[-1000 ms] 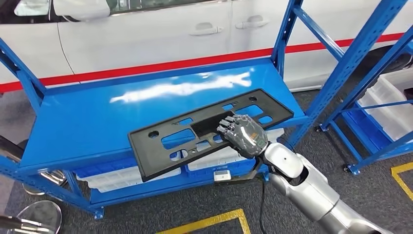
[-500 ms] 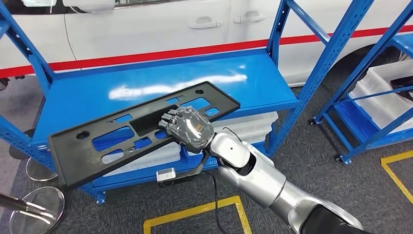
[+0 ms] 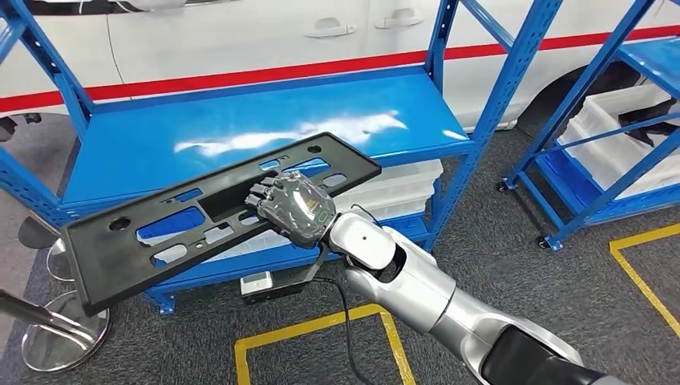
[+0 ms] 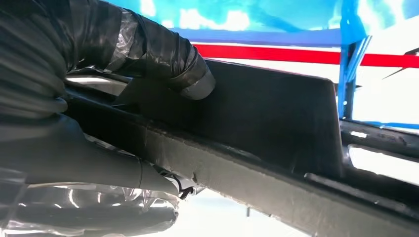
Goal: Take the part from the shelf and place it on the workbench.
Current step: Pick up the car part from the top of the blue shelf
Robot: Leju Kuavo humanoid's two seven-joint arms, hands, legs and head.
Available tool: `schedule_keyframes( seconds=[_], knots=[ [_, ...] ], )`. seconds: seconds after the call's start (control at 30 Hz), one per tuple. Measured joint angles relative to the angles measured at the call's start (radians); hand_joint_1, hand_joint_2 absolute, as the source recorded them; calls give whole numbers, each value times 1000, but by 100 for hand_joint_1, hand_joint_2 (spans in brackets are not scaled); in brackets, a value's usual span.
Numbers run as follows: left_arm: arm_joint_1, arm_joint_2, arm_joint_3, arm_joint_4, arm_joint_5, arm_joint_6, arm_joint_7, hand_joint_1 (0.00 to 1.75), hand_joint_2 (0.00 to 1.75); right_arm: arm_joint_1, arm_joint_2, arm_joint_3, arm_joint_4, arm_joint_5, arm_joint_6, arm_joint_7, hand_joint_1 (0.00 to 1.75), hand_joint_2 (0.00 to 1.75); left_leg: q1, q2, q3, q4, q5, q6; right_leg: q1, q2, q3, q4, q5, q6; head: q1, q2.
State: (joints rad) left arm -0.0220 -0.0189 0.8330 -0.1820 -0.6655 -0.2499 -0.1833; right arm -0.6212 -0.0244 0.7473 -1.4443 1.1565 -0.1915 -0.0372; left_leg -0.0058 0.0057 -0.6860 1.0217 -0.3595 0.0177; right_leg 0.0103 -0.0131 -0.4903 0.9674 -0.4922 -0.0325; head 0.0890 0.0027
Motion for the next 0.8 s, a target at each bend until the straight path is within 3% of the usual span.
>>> schedule_keyframes(
  seconds=[0.03,0.1,0.13,0.17,0.2,0.27,0.3,0.33,0.4,0.47,0.5,0.53,0.57,0.63,0.67,0.7,0.73,0.8],
  knots=[
    [2,2,1,0,-2,0,0,0,175,-1,6,0,5,0,2,2,175,175,1,-2,-12,31,-41,-6,-5,-1,-13,-6,17,-4,0,0],
    [5,6,2,0,-4,0,-1,0,175,-2,14,0,13,1,5,5,175,175,9,-3,-39,147,-148,-17,-8,-2,-47,-5,45,-7,0,0],
    [5,8,2,0,-5,0,-1,0,175,-2,17,0,16,2,6,6,175,175,13,-3,-49,212,-179,-24,-9,-3,-65,-1,57,-4,0,0],
    [5,10,2,0,-5,0,0,0,175,-1,18,0,20,4,8,6,175,175,17,-3,-50,261,-184,-30,-11,-3,-85,4,68,-1,0,0],
    [5,12,2,0,-5,1,0,0,175,-1,20,0,24,5,8,7,175,175,21,-2,-38,284,-166,-36,-15,-4,-106,12,79,4,0,0],
    [5,15,2,0,-6,1,1,0,175,-2,23,0,30,9,10,9,175,175,33,-2,36,226,-116,-51,-23,-5,-149,35,96,17,0,0],
    [4,16,2,0,-7,1,1,0,175,-2,26,0,32,11,11,10,175,175,36,-3,91,159,-120,-59,-26,-4,-168,49,102,25,0,0],
    [2,18,3,0,-7,1,2,0,175,-2,29,0,33,13,12,11,175,175,36,-6,136,98,-136,-58,-26,-4,-182,62,107,32,0,0],
    [1,19,3,0,-8,1,4,0,175,-4,34,-1,34,15,14,14,175,175,32,-10,173,30,-173,-44,-24,-4,-196,75,121,44,0,0],
    [2,20,4,-1,-8,1,4,0,175,-6,36,-2,37,16,16,16,175,175,29,-8,158,26,-162,-18,-27,-3,-201,73,133,57,0,0],
    [2,20,4,-1,-8,1,4,0,175,-6,36,-2,39,16,17,16,175,175,29,-6,149,26,-150,-7,-29,-2,-208,79,120,62,0,0],
    [2,21,5,-1,-8,1,4,0,175,-6,37,-2,41,16,19,16,175,175,29,-4,137,24,-136,4,-31,0,-218,102,87,66,0,0],
    [2,21,5,-1,-8,1,4,0,175,-6,37,-3,42,17,19,17,175,175,28,-3,122,24,-122,11,-32,1,-233,148,35,70,0,0],
    [3,23,5,-1,-9,1,4,0,175,-6,37,-4,43,17,20,17,175,175,22,-3,88,24,-95,19,-32,2,-262,278,-63,73,0,0],
    [4,23,6,-1,-9,1,4,0,175,-6,37,-4,45,17,20,17,175,175,18,-3,71,25,-82,21,-30,3,-266,332,-84,72,0,0],
    [5,24,6,-1,-9,1,4,0,175,-6,37,-4,48,17,20,17,175,175,13,-3,56,25,-70,22,-28,3,-259,359,-83,69,0,0],
    [5,24,7,-1,-10,1,4,0,175,-6,37,-4,50,17,20,17,175,175,7,-3,41,25,-59,24,-23,3,-232,350,-65,60,0,0],
    [4,22,7,-1,-11,1,4,0,175,-7,39,-5,51,18,20,18,175,175,-3,-4,17,24,-36,26,-5,6,-129,233,-31,24,0,0]
  ],
)
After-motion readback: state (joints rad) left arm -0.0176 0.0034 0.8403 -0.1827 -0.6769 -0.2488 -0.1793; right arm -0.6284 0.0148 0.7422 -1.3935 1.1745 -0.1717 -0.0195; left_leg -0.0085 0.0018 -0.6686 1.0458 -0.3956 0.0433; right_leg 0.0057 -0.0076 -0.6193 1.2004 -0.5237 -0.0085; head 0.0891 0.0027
